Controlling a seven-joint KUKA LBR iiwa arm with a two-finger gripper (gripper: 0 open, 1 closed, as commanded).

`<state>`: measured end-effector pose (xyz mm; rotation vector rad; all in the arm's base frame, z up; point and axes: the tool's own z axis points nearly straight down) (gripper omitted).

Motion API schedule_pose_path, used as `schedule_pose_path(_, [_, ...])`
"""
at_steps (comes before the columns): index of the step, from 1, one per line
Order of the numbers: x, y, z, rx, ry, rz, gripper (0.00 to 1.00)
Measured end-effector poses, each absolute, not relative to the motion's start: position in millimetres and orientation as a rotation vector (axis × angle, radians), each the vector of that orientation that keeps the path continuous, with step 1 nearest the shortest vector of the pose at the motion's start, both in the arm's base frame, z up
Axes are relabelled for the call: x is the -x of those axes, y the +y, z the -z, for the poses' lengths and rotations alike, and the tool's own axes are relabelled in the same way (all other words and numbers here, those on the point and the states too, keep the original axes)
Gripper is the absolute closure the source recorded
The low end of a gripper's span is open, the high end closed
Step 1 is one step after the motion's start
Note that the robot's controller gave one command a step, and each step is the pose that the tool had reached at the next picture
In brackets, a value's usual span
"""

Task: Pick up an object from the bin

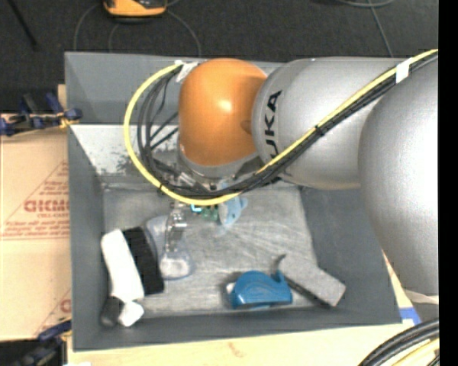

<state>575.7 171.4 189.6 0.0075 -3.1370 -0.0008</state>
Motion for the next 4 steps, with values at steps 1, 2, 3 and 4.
schedule_pose_path(1, [-577.4,171,-194,-0.002,-3.145,0.003,0.00])
schedule_pose_path(2, [-584.1,150,-149,-0.021,-3.153,0.005,0.00])
schedule_pose_path(3, [-614.7,144,-90,-0.019,-3.153,0.003,0.00])
schedule_pose_path(4, [-626.0,142,-65,-0.043,-3.154,0.012,0.00])
